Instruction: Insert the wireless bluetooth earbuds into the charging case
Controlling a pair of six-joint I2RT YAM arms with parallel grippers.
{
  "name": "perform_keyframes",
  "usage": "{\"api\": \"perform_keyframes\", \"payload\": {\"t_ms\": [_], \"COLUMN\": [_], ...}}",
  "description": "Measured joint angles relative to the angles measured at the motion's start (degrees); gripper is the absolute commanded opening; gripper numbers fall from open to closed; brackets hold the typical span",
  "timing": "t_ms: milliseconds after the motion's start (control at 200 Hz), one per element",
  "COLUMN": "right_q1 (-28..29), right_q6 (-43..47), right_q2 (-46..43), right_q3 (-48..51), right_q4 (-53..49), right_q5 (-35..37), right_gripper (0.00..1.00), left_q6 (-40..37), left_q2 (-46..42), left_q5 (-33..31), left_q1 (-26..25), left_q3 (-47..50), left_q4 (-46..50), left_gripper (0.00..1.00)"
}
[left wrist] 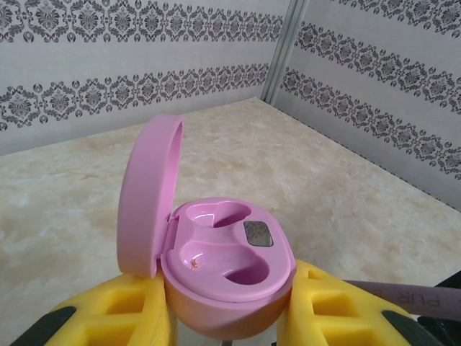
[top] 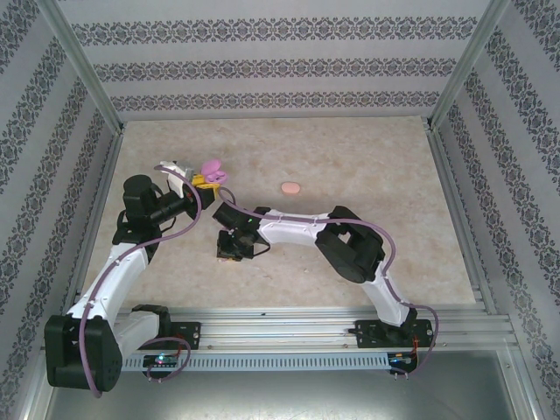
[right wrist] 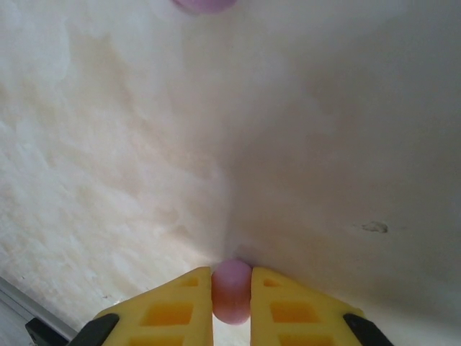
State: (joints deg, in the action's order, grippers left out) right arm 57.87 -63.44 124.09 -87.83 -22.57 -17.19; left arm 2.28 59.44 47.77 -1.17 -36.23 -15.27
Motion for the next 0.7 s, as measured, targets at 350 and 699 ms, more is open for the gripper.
{"api": "perform_keyframes", "payload": {"t_ms": [350,699], "right_q1": [-7.2,-8.5], "right_q6": [2.6,8.2], "right_q2": [-23.5,-42.6], "right_q3": [17.8,13.3], "right_q4": [-4.0,-16.0], "right_q5": [5.2,13.8], "right_gripper": [0.12,0.1], "left_q6": [-0.8,0.9], "left_q2": [0.1,3.7], "left_q5": [6.4,8.4], "left_q1": [-2.2,-9.4], "left_q3": [0.7,2.8], "left_q4": [-1.7,-8.2], "left_gripper": [0.18,0.15]}}
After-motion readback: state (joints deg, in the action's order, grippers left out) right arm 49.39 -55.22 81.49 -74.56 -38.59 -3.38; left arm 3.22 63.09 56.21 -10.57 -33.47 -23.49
